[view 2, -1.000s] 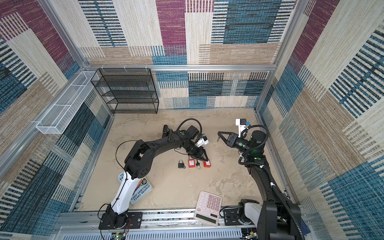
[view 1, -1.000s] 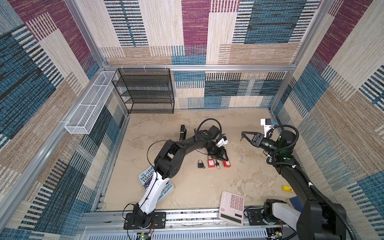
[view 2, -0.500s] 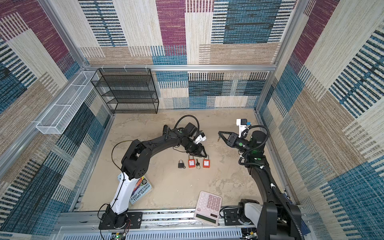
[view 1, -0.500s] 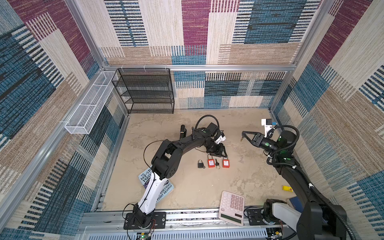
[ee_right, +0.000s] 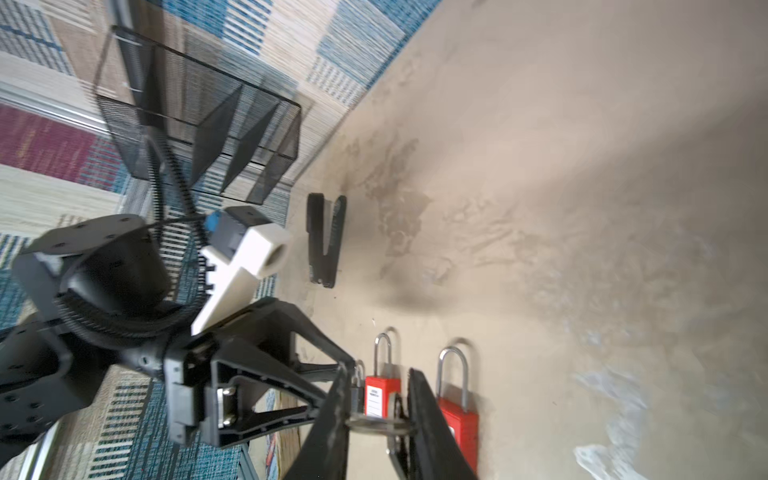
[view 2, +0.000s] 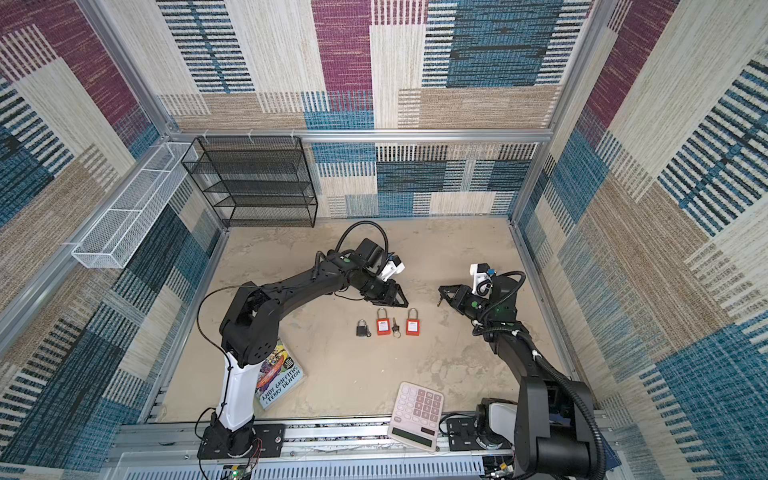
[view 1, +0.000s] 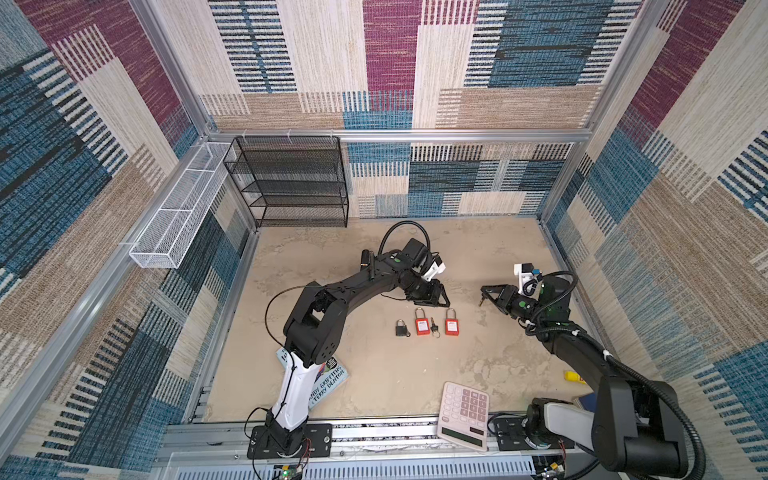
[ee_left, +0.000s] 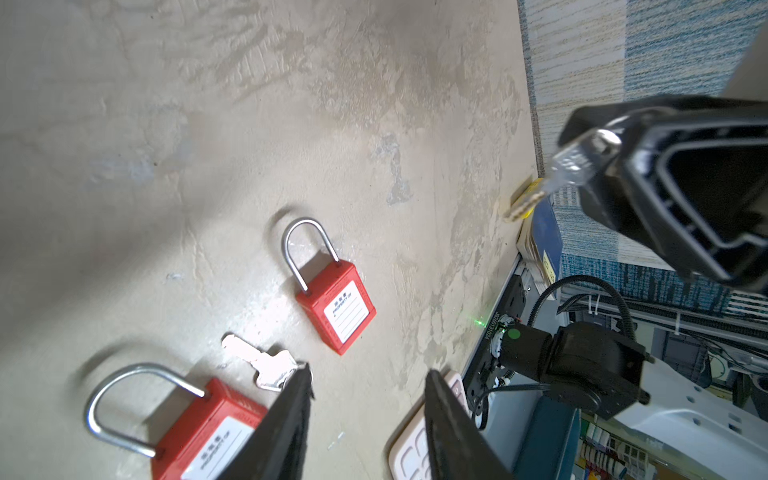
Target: Lock with the key
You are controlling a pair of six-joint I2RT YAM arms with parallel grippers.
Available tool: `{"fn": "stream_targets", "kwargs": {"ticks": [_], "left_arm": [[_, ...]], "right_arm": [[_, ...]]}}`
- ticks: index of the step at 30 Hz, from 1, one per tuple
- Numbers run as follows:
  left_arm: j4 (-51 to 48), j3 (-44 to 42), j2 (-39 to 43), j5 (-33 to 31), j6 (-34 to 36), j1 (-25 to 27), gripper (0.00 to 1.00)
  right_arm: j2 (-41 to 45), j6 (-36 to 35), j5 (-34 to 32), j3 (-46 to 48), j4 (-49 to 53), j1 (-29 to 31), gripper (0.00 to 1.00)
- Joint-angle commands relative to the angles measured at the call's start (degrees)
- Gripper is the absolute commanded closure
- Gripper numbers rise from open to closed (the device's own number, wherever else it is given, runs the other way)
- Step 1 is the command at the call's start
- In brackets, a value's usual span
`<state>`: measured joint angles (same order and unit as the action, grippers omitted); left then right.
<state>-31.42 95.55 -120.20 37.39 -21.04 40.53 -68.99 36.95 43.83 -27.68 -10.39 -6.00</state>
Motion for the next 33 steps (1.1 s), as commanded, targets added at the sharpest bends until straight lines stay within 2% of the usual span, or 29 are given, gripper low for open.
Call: {"fn": "stream_targets", "kwargs": {"ticks": [1,6,12,17,22,29,33], "left_arm": [[1.88,-3.12,2.13,-0.57,0.27,-0.06,0.54],[4.69,-6.65,3.09,0.43,-1.52,-0.19,0.54],[5.70,-8.42,4.40,0.58,-1.50,-0.59,0.54],[6.39,-10.25,5.79,0.37,-1.38,-0.85,0.54],[7.13,-11.80,6.76,0.14,-1.63,-1.33,0.54],[7.68,-12.25,6.56,0.58,-2.07,-1.42,0.54],[7.32,-12.27,6.56,0.77,-1.99,-1.47,0.54]], "right_arm": [[-0.55,-2.73,-5.28,0.94,1.16,1.79,1.00],[-4.20,-7.19,-13.54,-0.07,2.42,7.66,1.00],[-8.88,-11.38,-15.60,-3.10,2.86,9.12,1.00],[-12.15,-14.73,-14.76,-5.84,4.30,9.36,1.00],[-13.22,-17.31,-18.29,-6.51,6.96,11.73,1.00],[-12.08,-15.81,-19.94,-5.42,8.70,14.19,1.00],[-10.26,-14.98,-20.97,-4.01,8.97,14.70,0.93]]}}
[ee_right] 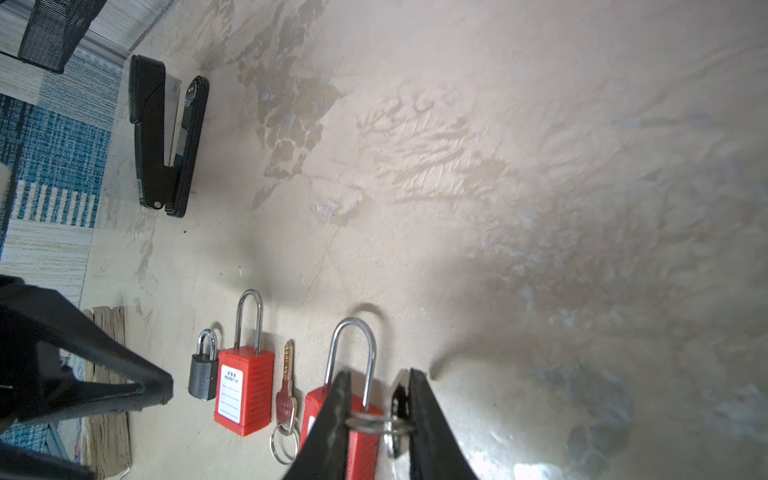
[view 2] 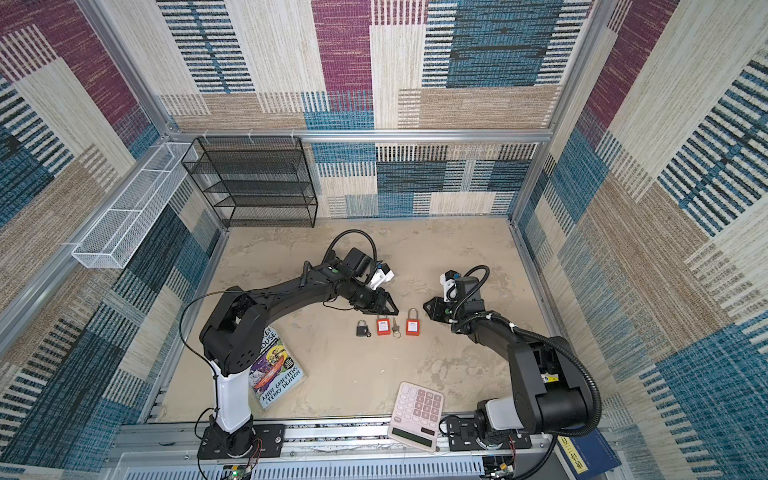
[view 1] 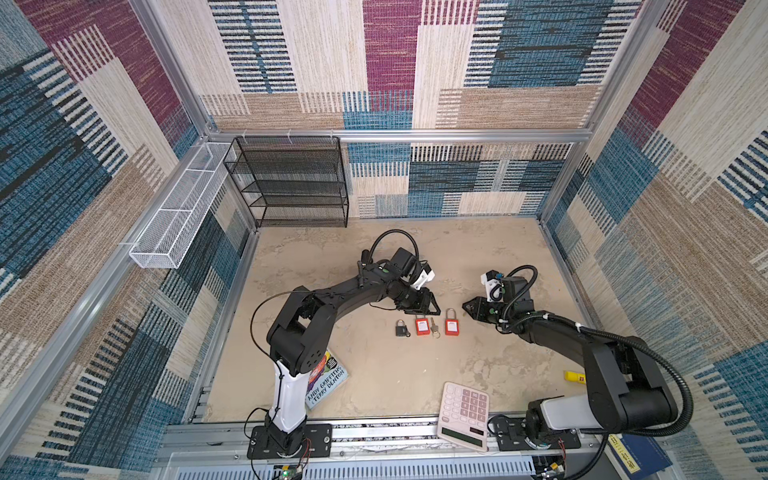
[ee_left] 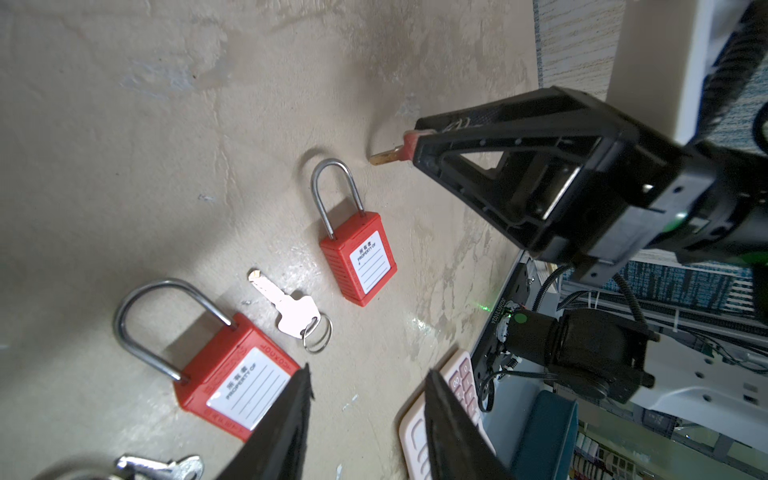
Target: Lock with the key
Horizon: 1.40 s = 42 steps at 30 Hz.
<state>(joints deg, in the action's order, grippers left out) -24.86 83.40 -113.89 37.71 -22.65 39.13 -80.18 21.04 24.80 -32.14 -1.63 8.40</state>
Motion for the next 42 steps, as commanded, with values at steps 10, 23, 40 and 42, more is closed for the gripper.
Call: {"fn": "stream_targets", "kwargs": {"ticks": [10,23,40,42], "left_arm": [[1.42,-0.78,0.53,0.55,-0.81,-0.08,0.54],[2.00,-1.30,0.33,1.00,-1.28,-0.10,0.54],[9.52,-11.96,16.59,-11.52,-1.34,-5.34,0.01],[11.11,-14.77,20.74,-15.74,-1.52,-8.34,0.01]], "right_arm": [[4.71,3.74,2.08,5.41,-0.92,0.82,0.76],[14.91,6.69,-1.58,7.67,3.88,0.86,0.55],[7.98,-3.77,-6.99,-4.23,4.46,0.82,0.01],[8.16,-3.74,-10.27,-6.44,5.34,0.65,0.01]]}}
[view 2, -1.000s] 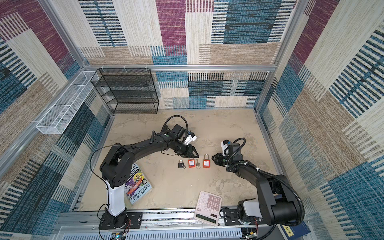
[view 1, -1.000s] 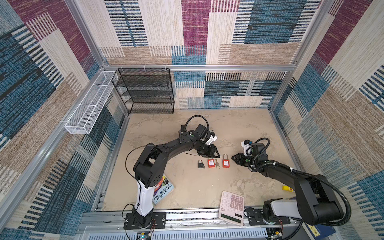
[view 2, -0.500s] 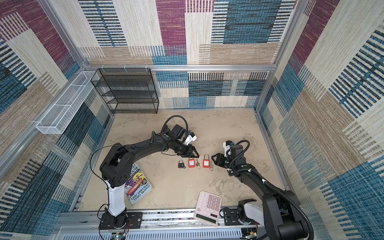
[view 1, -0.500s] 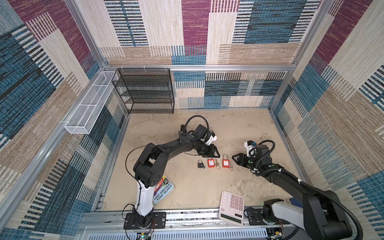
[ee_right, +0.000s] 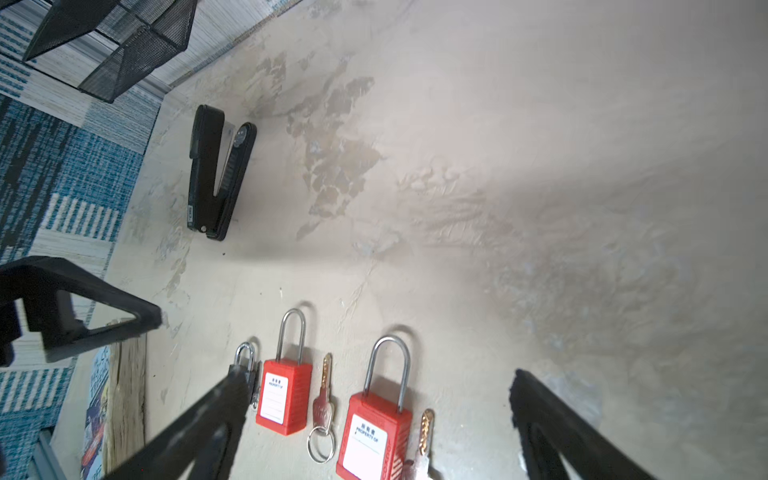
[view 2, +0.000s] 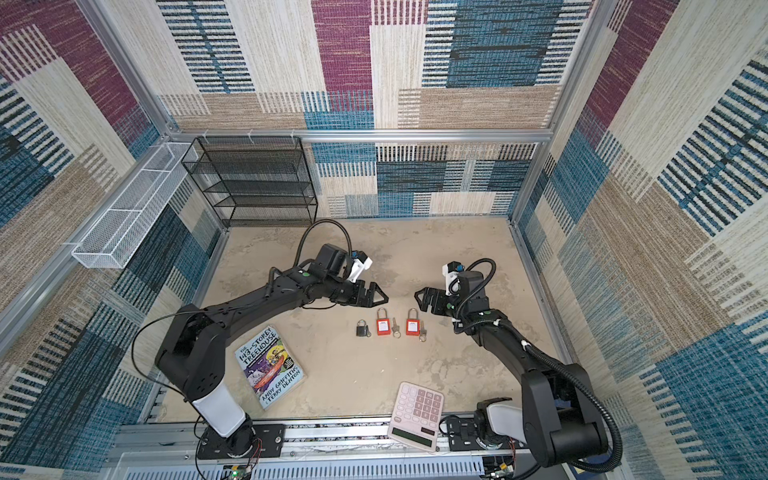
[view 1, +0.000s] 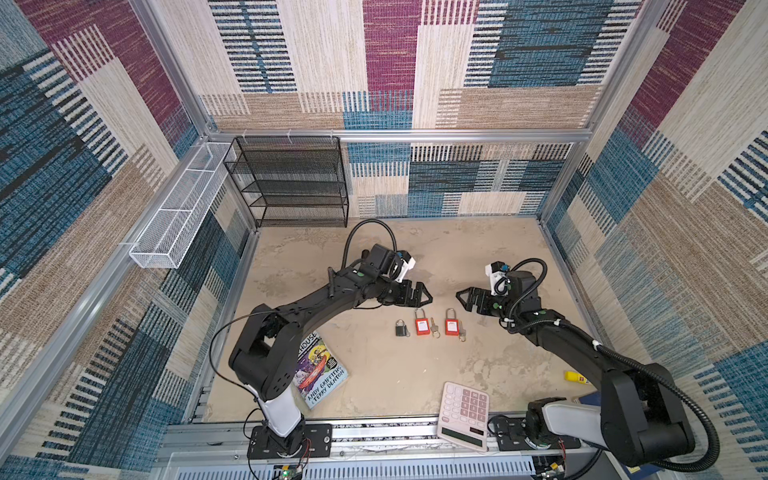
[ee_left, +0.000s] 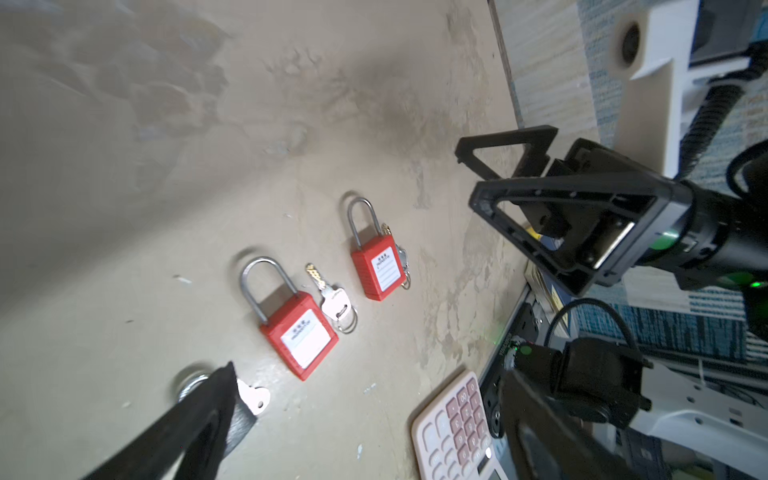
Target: Lock with the key
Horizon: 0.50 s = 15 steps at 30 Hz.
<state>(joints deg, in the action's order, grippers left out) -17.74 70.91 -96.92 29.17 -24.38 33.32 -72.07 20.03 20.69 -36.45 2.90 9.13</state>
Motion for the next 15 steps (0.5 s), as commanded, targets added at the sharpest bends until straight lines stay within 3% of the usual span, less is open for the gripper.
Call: {"fn": "stream_targets", "kwargs": {"ticks": [1,4,6,9,11,12,15], "left_arm": [[5.35,-4.05,6.32,-9.60,0.25,-3.81,0.01],[12.82,-12.62,16.20,-18.96,1.38,-8.25,0.00],[21.74,-21.73,24.26,-28.47,3.29,-10.27,0.00],[44.79,-38.36,33.90,-40.70,12.57,-11.06,0.00],[64.64,-47.52,35.37,-42.52,18.58,-11.51,0.00],[69.36,-49.38,35.40,-42.27,20.90,-11.61,0.00],[68.58,-49.97,35.49,-42.43,23.35,-11.87,0.00]], "right_arm": [[0.31,-2.18,-7.73,-2.56,0.36,-0.16,0.01],[1.99,-2.19,-15.43,-0.51,-5.72,-0.25,0.01],[5.24,-3.51,-21.47,4.81,-14.88,-0.26,0.01],[10.69,-3.94,-32.42,12.79,-27.19,-0.87,0.01],[13.82,-4.06,-35.45,16.32,-33.49,-2.13,0.01],[14.66,-5.10,-36.33,18.66,-37.11,-2.43,0.01],[14.38,-9.88,-40.23,23.53,-47.33,-2.70,0.01]]}}
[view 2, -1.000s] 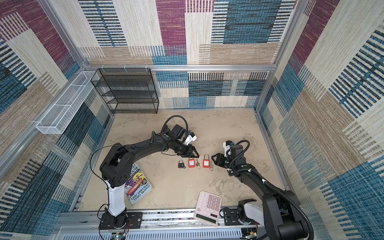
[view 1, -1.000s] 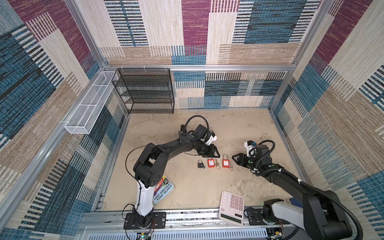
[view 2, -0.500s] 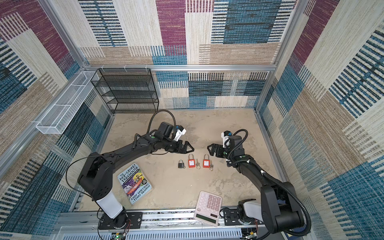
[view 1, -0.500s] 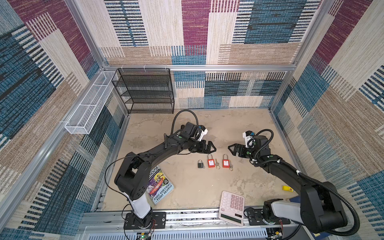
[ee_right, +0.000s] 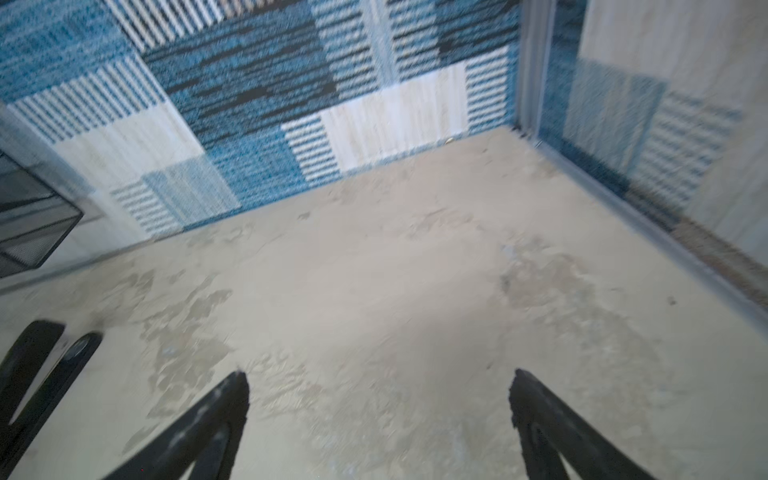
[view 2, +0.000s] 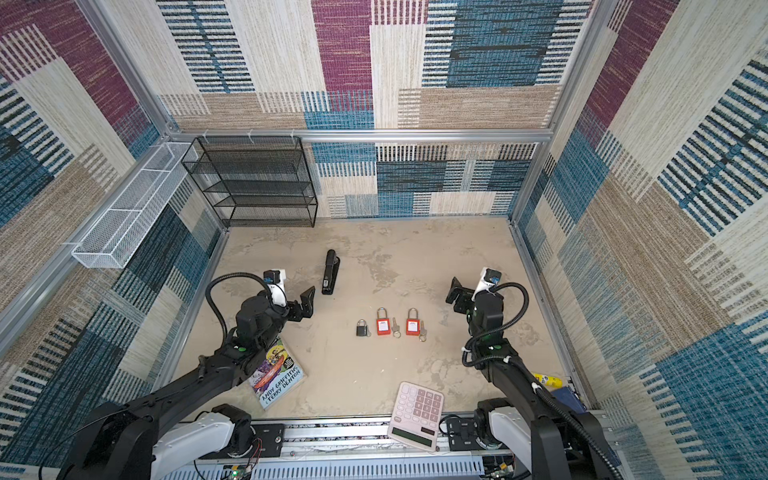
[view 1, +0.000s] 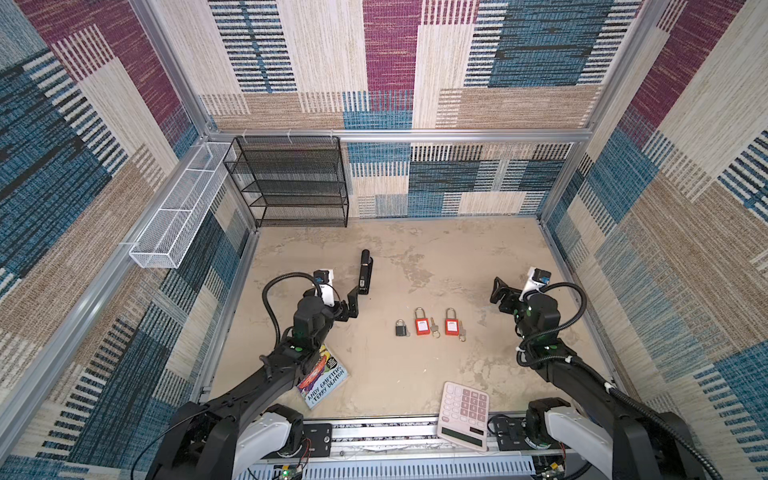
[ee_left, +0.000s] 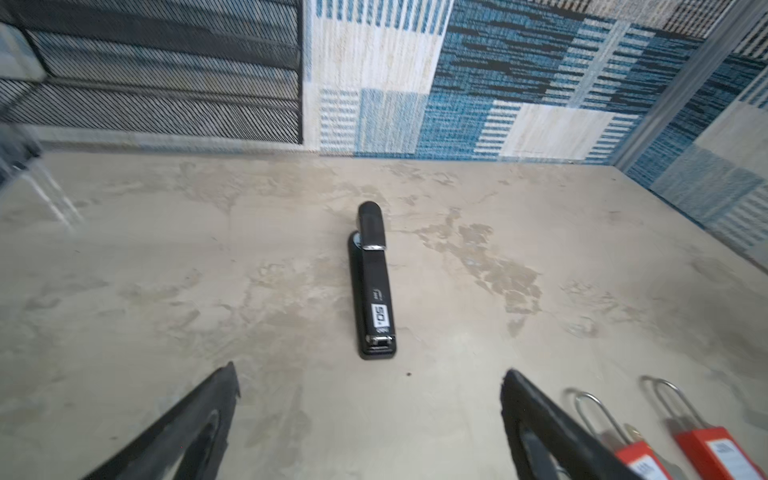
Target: Lock with the key
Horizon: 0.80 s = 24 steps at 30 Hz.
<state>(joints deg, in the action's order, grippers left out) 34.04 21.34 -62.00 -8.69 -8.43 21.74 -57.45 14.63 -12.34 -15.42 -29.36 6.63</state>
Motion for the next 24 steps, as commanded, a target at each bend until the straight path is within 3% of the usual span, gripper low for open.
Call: {"fn": "stream_targets", "kwargs": {"ticks": [1,4,8,12,16,18,20,23,24], "left_arm": [[15.11,-0.25,0.54,-4.04,9.65,-0.29,0.00],[14.02,-1.50,0.30,-6.29,13.21,-0.51,0.00],[20.53,-6.21,-0.31,-9.72,14.84,-1.49,0.00],[20.78,-10.04,-0.15,-11.08,14.74,-3.58,0.00],[25.00,-12.04,-4.67,-9.97,14.62,-5.56,0.00],[24.26,-11.71,-4.37,-11.33,13.83,-6.28,0.00],[22.42,-10.72,-4.14,-9.92,13.91,-8.29,0.00],[17.91,-9.06,-3.33,-8.25,10.05,-12.23,0.00],[16.40,-8.41,-3.17,-7.46,8.35,-13.80,0.00]], "right_arm": [[-1.26,-6.82,-7.63,3.86,-17.93,-0.26,0.01],[-3.77,-10.25,-8.74,6.95,-26.18,-0.57,0.01],[-8.29,-13.71,-8.78,10.45,-35.49,-1.84,0.01],[-14.59,-11.50,-9.36,12.17,-44.45,-4.31,0.01],[-20.31,-12.55,-3.61,13.03,-52.67,-4.53,0.01],[-24.96,-13.44,-1.62,11.67,-55.28,-4.53,0.01],[-25.76,-14.91,2.94,9.25,-50.86,-4.52,0.01],[-31.76,-15.59,3.02,9.82,-58.93,-4.52,0.01],[-30.58,-15.40,3.33,8.70,-54.17,-4.53,0.01]]}}
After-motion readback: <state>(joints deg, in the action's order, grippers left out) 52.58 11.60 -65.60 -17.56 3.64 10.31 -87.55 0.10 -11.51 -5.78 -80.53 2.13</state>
